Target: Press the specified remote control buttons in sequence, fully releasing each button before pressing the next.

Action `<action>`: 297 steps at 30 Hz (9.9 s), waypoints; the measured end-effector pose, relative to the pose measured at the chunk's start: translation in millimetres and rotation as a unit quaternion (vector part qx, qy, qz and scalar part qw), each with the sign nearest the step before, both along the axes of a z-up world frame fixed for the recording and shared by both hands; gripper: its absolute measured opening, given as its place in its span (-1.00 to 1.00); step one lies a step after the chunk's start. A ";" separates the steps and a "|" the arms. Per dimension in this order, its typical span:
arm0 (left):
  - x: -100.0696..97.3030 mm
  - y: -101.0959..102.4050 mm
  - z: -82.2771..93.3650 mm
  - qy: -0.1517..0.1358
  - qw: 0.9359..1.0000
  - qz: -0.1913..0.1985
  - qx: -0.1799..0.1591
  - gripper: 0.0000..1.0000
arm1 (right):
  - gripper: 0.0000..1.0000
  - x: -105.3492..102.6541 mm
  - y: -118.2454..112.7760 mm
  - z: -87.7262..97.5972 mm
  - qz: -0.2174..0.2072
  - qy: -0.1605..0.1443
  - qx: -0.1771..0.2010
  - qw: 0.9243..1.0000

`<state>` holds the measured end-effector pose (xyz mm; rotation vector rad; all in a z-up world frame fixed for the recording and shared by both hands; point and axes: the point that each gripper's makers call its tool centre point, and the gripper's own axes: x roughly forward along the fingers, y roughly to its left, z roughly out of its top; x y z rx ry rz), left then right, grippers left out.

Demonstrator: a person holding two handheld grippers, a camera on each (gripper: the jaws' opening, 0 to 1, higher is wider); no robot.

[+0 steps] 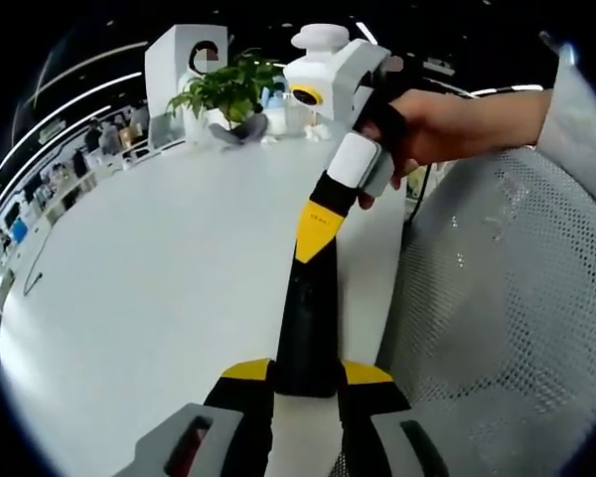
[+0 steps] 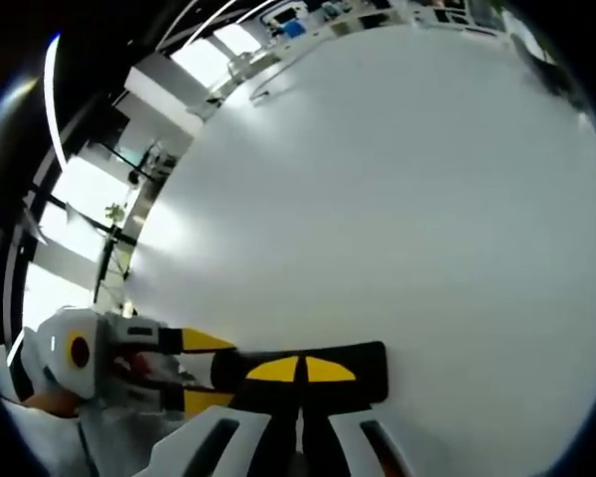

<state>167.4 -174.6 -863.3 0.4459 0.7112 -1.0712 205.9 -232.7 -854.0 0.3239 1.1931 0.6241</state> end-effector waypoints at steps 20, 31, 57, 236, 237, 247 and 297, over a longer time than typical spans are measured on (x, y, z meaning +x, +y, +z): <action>0.4 -1.1 0.5 -0.002 1.000 0.002 -0.004 -0.52 | -1.00 -14.3 2.5 4.3 -0.014 0.084 0.026 0.996; 0.0 -0.6 0.9 0.000 1.000 0.003 -0.008 -0.51 | -1.00 -14.1 1.3 0.2 0.003 0.068 0.007 0.998; -1.4 -0.3 0.4 0.003 1.000 -0.003 -0.010 -0.52 | -1.00 -11.6 0.6 1.5 -0.025 0.077 0.026 0.996; -6.7 -12.6 1.1 -0.003 0.999 -0.033 -0.018 -0.52 | -1.00 -11.2 12.5 -1.3 0.040 0.035 -0.024 0.998; -6.9 -12.6 1.2 -0.003 0.999 -0.033 -0.017 -0.52 | -1.00 -11.5 12.0 -1.4 0.036 0.040 -0.022 0.998; -6.1 -12.1 1.4 -0.005 0.999 -0.035 -0.015 -0.51 | -1.00 -11.9 -0.4 8.6 -0.004 0.061 -0.006 0.998; -5.7 -12.2 1.1 -0.004 0.999 -0.031 -0.010 -0.51 | -1.00 -23.3 9.3 0.7 0.066 0.027 -0.051 0.996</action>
